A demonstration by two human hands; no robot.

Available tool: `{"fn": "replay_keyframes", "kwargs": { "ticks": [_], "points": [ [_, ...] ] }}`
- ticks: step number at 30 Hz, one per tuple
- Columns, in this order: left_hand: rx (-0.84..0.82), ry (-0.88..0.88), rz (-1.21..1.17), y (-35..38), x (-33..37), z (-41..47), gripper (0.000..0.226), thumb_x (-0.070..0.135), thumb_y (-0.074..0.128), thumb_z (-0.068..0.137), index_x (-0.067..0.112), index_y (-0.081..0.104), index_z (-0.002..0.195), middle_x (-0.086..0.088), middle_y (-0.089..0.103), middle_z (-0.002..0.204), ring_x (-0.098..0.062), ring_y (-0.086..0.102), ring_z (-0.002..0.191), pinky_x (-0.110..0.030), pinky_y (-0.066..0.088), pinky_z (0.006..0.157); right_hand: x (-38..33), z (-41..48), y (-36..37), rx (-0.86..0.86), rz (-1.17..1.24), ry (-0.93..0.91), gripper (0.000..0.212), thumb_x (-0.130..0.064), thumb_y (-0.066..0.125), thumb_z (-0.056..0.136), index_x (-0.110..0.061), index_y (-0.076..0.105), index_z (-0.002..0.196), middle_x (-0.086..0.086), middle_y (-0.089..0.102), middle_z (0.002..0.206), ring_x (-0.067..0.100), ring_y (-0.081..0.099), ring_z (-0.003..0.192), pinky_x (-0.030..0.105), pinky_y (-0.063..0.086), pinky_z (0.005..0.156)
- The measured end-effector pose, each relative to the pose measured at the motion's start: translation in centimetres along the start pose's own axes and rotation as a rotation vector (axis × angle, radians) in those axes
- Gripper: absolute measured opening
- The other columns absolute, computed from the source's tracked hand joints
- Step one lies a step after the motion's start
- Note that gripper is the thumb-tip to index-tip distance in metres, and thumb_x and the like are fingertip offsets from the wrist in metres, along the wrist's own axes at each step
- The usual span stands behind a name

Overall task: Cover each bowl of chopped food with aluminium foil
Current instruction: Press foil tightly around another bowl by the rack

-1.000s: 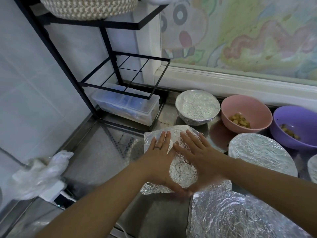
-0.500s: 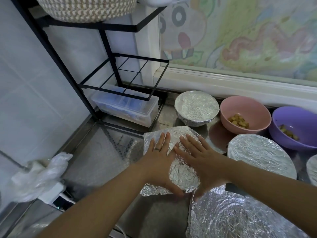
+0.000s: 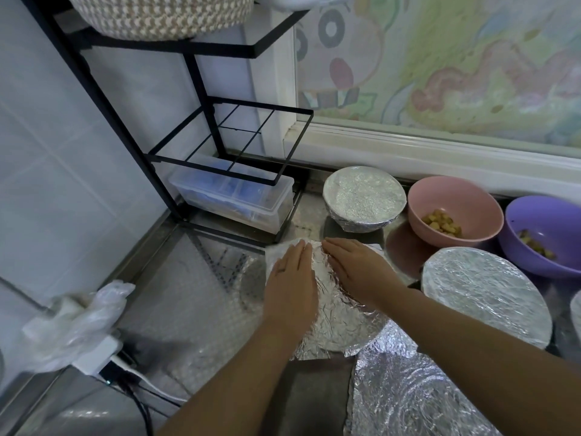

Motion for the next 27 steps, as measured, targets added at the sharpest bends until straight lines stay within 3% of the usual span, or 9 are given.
{"fn": "replay_keyframes", "kwargs": {
  "ticks": [3, 8, 11, 16, 20, 23, 27],
  "points": [
    [0.042, -0.024, -0.003, 0.5, -0.1, -0.1, 0.06, 0.017, 0.055, 0.097, 0.014, 0.034, 0.153, 0.0, 0.032, 0.161, -0.02, 0.043, 0.139, -0.034, 0.042, 0.107, 0.6, 0.1, 0.8, 0.075, 0.009, 0.007, 0.044, -0.029, 0.039, 0.103, -0.011, 0.061, 0.137, 0.007, 0.063, 0.13, 0.03, 0.061, 0.109, 0.041, 0.054, 0.087],
    [0.068, -0.048, -0.067, 0.9, -0.7, 0.1, 0.049, 0.019, 0.046, 0.101, 0.019, 0.039, 0.15, 0.003, 0.04, 0.153, -0.018, 0.053, 0.126, -0.032, 0.048, 0.099, 0.9, 0.3, 0.8, 0.08, 0.087, 0.073, 0.036, -0.028, 0.045, 0.104, -0.019, 0.061, 0.136, 0.003, 0.062, 0.121, 0.025, 0.059, 0.107, 0.043, 0.054, 0.082],
    [0.083, -0.053, -0.069, 0.8, -0.7, 0.1, 0.047, 0.02, 0.045, 0.101, 0.02, 0.042, 0.148, 0.003, 0.043, 0.151, -0.019, 0.055, 0.123, -0.033, 0.048, 0.097, 1.1, 2.1, 0.0, 0.0, 0.14, 0.173, 0.03, -0.036, 0.047, 0.105, -0.024, 0.066, 0.126, 0.0, 0.062, 0.114, 0.02, 0.06, 0.104, 0.045, 0.053, 0.087],
    [0.077, -0.066, -0.037, 0.9, -0.6, 0.2, 0.047, 0.023, 0.042, 0.102, 0.023, 0.04, 0.149, 0.005, 0.043, 0.151, -0.018, 0.054, 0.124, -0.033, 0.045, 0.1, -0.1, 5.1, -0.8, -0.148, 0.153, 0.092, 0.027, -0.032, 0.053, 0.104, -0.023, 0.075, 0.118, -0.003, 0.072, 0.108, 0.016, 0.065, 0.097, 0.036, 0.053, 0.086],
    [0.085, -0.077, -0.025, 1.0, -0.7, 0.2, 0.048, 0.024, 0.045, 0.102, 0.02, 0.041, 0.149, 0.003, 0.045, 0.149, -0.02, 0.056, 0.122, -0.035, 0.046, 0.099, -0.4, 5.4, -1.1, -0.162, 0.211, 0.134, 0.024, -0.025, 0.059, 0.102, -0.016, 0.077, 0.116, 0.0, 0.076, 0.102, 0.005, 0.06, 0.076, 0.022, 0.044, 0.072],
    [0.084, -0.076, -0.032, 1.0, -0.7, 0.2, 0.048, 0.024, 0.045, 0.101, 0.021, 0.04, 0.149, 0.003, 0.045, 0.149, -0.019, 0.056, 0.122, -0.034, 0.046, 0.099, -0.3, 5.4, -0.9, -0.137, 0.242, 0.147, 0.023, -0.023, 0.06, 0.101, -0.014, 0.078, 0.112, -0.007, 0.069, 0.086, -0.007, 0.051, 0.062, 0.011, 0.035, 0.061],
    [0.073, -0.079, -0.062, 1.1, -0.8, 0.2, 0.048, 0.025, 0.042, 0.103, 0.023, 0.037, 0.151, 0.004, 0.041, 0.151, -0.019, 0.055, 0.124, -0.033, 0.045, 0.101, -0.5, 5.3, -0.6, -0.118, 0.221, 0.183, 0.022, -0.024, 0.06, 0.099, -0.016, 0.078, 0.109, -0.011, 0.063, 0.08, -0.006, 0.05, 0.062, 0.02, 0.036, 0.061]
  ]
}}
Point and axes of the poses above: each hand's wrist, its own z-axis towards the middle knuckle, its own y-axis out of the palm, x = y × z, the point moved 2 cm from there along z, towards the middle knuckle
